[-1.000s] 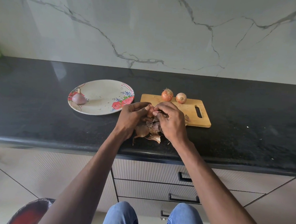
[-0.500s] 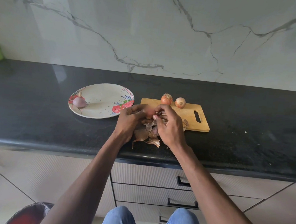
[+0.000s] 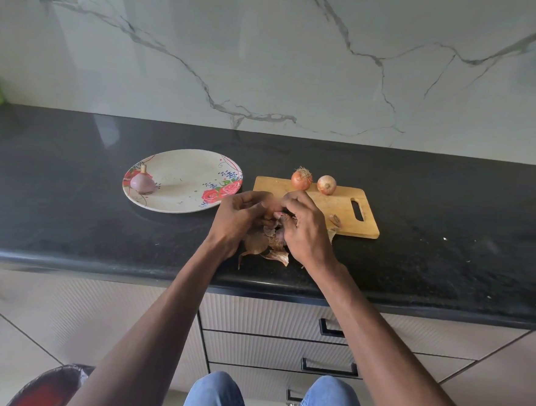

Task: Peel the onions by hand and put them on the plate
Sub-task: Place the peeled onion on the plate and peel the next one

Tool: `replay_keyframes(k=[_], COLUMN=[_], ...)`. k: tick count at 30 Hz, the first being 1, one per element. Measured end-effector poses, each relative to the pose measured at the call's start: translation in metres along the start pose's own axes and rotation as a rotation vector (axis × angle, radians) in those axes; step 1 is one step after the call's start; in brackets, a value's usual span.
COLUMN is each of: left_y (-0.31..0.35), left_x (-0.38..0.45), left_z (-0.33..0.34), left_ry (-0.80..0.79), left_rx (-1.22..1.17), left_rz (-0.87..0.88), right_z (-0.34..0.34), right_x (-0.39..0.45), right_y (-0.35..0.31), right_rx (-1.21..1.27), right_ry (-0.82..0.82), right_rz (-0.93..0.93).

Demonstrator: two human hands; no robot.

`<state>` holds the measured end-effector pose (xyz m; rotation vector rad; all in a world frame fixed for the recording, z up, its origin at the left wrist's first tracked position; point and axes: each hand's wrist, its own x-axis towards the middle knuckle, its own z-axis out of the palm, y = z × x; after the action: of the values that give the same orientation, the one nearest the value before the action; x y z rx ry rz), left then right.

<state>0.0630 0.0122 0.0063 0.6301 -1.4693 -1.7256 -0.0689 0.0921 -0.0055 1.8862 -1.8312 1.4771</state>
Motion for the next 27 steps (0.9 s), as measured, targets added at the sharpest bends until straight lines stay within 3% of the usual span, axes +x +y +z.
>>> replay_keyframes(k=[13, 22, 27], left_y=[0.003, 0.005, 0.009], left_x=[0.001, 0.004, 0.0], left_z=[0.001, -0.002, -0.002], left_ry=[0.058, 0.035, 0.032], left_rx=[-0.182, -0.274, -0.308], left_rz=[-0.085, -0.17, -0.145], right_z=[0.0, -0.003, -0.007], right_x=[-0.004, -0.002, -0.001], right_y=[-0.003, -0.006, -0.008], right_rx=[-0.053, -0.12, 0.036], right_ry=[0.027, 0.161, 0.12], right_rz=[0.034, 0.078, 0.208])
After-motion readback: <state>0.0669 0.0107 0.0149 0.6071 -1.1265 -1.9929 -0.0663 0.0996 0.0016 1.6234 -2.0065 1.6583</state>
